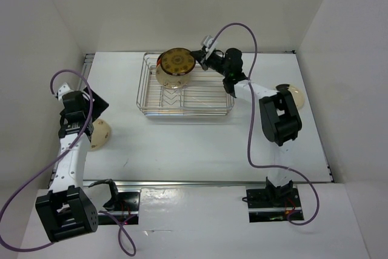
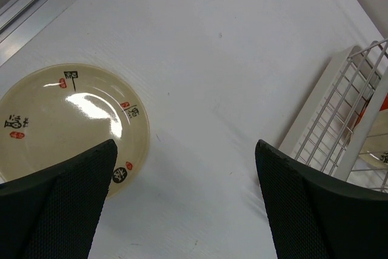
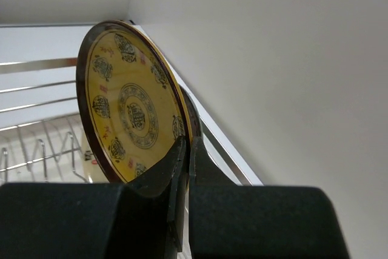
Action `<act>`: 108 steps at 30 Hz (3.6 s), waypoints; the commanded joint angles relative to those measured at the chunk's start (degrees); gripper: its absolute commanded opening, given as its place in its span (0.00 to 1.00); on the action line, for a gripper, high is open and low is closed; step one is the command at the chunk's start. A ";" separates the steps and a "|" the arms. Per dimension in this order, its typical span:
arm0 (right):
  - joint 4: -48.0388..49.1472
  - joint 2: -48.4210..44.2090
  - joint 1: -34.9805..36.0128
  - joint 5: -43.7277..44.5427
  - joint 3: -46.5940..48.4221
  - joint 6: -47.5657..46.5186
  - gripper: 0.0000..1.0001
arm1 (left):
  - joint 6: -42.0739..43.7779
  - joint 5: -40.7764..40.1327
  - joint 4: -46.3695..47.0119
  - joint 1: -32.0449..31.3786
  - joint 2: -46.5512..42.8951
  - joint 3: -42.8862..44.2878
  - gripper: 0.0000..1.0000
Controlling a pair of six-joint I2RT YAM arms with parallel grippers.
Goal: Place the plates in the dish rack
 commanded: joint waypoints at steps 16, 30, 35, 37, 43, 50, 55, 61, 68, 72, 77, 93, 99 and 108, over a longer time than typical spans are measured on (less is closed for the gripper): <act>8.79 2.05 8.05 16.52 -4.08 -6.29 0.00 | -9.45 -12.11 -5.10 0.60 -4.28 -1.98 1.00; 9.67 -0.58 11.57 25.15 -10.93 -2.70 0.44 | -19.03 -18.97 -13.98 1.75 -0.23 -2.85 1.00; 4.84 -3.83 11.57 24.53 -10.94 0.99 0.81 | -25.44 -15.73 -14.78 2.36 -0.76 -6.28 1.00; 4.31 -5.93 11.57 24.53 -11.72 2.40 0.83 | -30.53 -15.02 -17.05 2.36 -0.76 -7.34 1.00; 4.30 -12.00 10.43 23.30 -14.62 5.39 0.84 | -36.08 -15.54 -18.82 2.89 0.48 -8.48 1.00; 2.11 -12.80 7.98 20.84 -14.63 7.33 0.85 | -41.71 -14.40 -14.08 2.89 -3.21 -16.12 0.90; 1.49 -13.33 6.13 19.70 -14.63 8.65 0.85 | -42.49 -13.70 -11.70 2.89 0.11 -16.05 0.90; 0.44 -13.33 5.60 19.70 -14.63 8.65 0.85 | -44.43 -14.75 -8.28 2.89 5.39 -16.30 0.89; -0.62 -13.86 5.59 19.70 -14.63 8.03 0.85 | -45.76 -14.23 -3.61 2.89 8.03 -18.59 0.77; 0.60 -13.86 5.59 19.00 -15.85 8.03 0.85 | -45.75 -13.70 -3.09 2.89 9.35 -17.54 0.46; 2.81 -13.86 5.59 18.38 -17.09 8.73 0.85 | -44.09 -12.65 -2.29 2.89 13.04 -15.44 0.40; -6.15 -19.12 1.38 26.10 -13.49 24.47 0.90 | -21.08 -12.82 3.85 1.57 7.71 -6.91 0.00; -16.86 -23.88 0.32 34.36 -10.86 25.08 0.94 | 4.04 -12.82 15.00 1.57 -0.39 0.56 0.00; -26.18 -29.94 -8.81 36.93 -14.19 32.90 0.98 | 43.70 29.13 13.02 2.10 9.41 26.73 0.00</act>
